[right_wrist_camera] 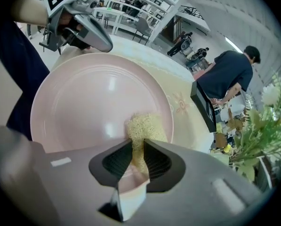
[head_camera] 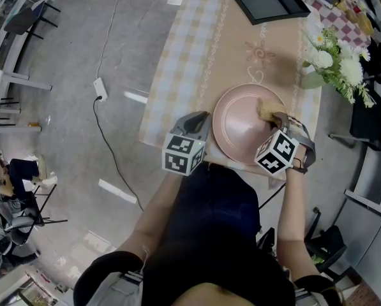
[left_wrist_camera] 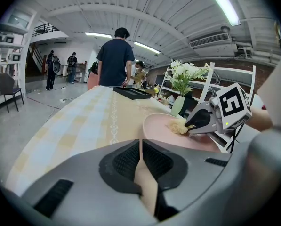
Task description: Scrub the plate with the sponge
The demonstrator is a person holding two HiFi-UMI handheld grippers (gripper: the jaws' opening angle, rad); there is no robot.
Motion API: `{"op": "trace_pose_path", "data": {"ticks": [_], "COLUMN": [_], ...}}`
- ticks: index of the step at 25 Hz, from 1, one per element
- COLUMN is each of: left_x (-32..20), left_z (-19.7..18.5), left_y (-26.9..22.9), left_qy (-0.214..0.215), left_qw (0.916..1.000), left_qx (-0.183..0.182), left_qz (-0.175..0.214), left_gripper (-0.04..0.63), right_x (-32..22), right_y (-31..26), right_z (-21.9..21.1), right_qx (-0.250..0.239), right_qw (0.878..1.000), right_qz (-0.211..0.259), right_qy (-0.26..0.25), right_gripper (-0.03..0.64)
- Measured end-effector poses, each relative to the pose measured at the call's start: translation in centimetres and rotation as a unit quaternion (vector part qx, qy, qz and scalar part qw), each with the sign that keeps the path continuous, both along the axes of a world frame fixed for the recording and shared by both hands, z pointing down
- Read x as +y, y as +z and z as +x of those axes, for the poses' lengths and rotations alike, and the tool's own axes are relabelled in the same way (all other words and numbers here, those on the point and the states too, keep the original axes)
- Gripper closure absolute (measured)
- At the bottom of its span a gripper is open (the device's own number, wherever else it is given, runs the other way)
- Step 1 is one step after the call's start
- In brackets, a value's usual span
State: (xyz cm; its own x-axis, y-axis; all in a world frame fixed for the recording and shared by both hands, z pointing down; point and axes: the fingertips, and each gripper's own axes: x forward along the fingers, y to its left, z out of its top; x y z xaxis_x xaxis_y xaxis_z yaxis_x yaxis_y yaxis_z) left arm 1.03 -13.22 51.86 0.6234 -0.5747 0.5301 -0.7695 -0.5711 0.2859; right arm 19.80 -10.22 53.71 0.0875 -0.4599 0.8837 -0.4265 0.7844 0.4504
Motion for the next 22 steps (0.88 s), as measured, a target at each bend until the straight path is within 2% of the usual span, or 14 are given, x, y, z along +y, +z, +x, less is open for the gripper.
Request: {"op": "trace_pose_path", "data": {"ticks": [10,22], "left_x": [0.5,1.1], "left_z": [0.0,0.0], "left_y": [0.0,-0.1], "left_qy": [0.005,0.013], "left_qw": [1.0000,0.9999], "left_qx": [0.000,0.001], "left_qz": [-0.001,0.000], "left_gripper": [0.569,0.569], "right_x": [0.9,2.3], "right_y": [0.1,0.1], "right_z": [0.0,-0.1], "right_qx": [-0.016,-0.016], "right_qw": [0.999,0.999], "right_qz": [-0.017,-0.023], "right_qy": [0.028,0.039], "right_gripper": [0.540,0.540]}}
